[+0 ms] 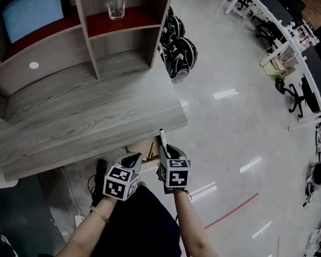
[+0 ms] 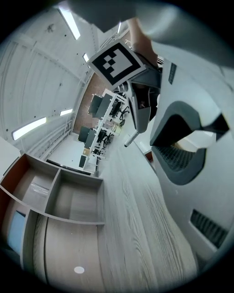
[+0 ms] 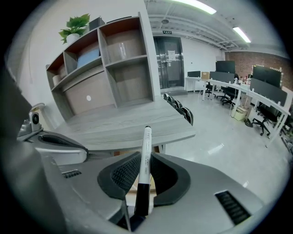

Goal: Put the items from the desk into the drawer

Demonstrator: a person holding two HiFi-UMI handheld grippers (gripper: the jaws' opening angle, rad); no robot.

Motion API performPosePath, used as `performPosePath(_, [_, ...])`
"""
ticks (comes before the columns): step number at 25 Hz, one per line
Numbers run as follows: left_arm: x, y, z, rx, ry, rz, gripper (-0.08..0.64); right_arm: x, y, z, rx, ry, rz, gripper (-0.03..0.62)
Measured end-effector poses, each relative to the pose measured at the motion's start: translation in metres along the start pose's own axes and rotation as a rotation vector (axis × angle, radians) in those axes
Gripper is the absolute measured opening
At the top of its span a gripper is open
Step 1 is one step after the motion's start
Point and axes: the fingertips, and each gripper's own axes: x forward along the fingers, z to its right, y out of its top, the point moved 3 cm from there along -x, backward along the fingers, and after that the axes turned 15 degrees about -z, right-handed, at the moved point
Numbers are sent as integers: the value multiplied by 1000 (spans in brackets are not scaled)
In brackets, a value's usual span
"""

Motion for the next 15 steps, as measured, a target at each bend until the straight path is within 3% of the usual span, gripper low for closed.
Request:
performPosePath(8, [13, -27, 24, -10, -10, -22, 29, -2, -43, 10, 10, 8, -43, 66])
performPosePath(15, [15, -48, 18, -35, 13, -41, 28, 17, -59, -1, -1, 45, -75, 66])
